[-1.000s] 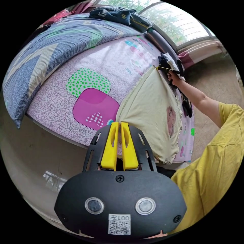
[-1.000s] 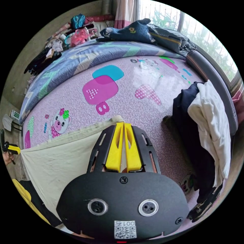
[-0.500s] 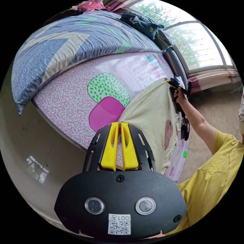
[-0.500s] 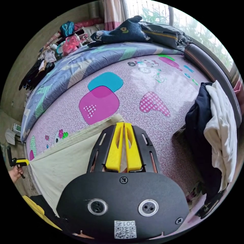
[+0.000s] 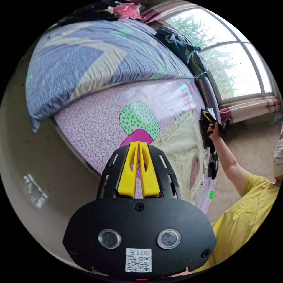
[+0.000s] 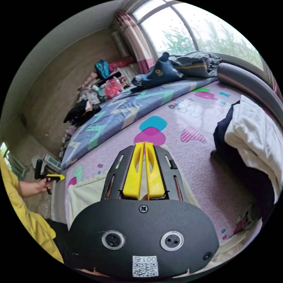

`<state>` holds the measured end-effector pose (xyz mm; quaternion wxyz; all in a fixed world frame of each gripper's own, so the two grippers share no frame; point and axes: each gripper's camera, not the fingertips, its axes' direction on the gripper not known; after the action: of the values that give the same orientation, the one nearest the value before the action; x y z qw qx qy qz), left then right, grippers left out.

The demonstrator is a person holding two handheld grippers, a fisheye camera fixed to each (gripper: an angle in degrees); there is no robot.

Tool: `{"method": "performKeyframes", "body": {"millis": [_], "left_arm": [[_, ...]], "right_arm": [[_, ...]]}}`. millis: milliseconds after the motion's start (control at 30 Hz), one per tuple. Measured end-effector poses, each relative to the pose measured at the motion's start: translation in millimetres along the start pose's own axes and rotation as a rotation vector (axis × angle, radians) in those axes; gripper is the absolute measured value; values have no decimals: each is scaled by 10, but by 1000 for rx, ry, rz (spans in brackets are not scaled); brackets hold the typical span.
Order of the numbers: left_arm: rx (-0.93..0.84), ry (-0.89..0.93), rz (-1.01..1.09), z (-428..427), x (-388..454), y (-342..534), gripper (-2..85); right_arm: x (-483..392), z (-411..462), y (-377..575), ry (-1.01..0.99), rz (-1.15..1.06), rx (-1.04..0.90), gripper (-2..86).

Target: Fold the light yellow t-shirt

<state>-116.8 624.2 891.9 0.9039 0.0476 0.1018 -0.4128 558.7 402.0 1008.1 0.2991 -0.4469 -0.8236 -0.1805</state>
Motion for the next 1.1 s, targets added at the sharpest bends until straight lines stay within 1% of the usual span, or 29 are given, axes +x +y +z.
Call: {"method": "performKeyframes", "body": {"millis": [33,67,133,233,300,333,400,467,533,567,633,767,833,1000,1100], "left_arm": [[-15,-30,93,13,207,-21,-11],[-29,-43,143,36,315,-32,-10],[-88,-59,333,214,737,-66,0],[-121,-25,482,505,1145,-149,23],[-136,-14,530,698,1337,-256,27],[-134,-29,572,824,1458,-333,27],[-141,-58,612,1026,1629,-457,27],[-180,-73,653,1252,1792,-552,27],[-215,-177,708,1541,1958,-582,17],[-225,-199,723,1602,1991,-576,12],[-182,-287,778,1688,2120,-515,0],[-145,-367,844,1719,2288,-421,-11],[-106,-437,863,1680,2355,-404,-12],[-178,-420,766,1788,2322,-508,-12],[-175,-433,761,1858,2372,-518,-12]], "right_arm": [[-101,-115,147,-55,-22,-12,4],[-228,-204,319,-98,-53,-44,3],[-442,-307,625,-151,-100,-96,3],[-787,-487,1176,-201,-139,-178,2],[-912,-665,1480,-167,-124,-191,2],[-936,-819,1667,-114,-87,-187,2],[-867,-1101,1924,-36,20,-157,1],[-698,-1551,2254,118,183,-104,1],[-562,-1897,2487,196,311,-49,1],[-501,-2092,2620,241,368,-28,1],[-456,-2324,2783,307,423,-7,1],[-399,-2675,3049,383,508,45,1],[-382,-2805,3155,412,543,70,0],[-344,-3156,3461,502,640,83,0],[-330,-3328,3647,536,693,42,0]]}}
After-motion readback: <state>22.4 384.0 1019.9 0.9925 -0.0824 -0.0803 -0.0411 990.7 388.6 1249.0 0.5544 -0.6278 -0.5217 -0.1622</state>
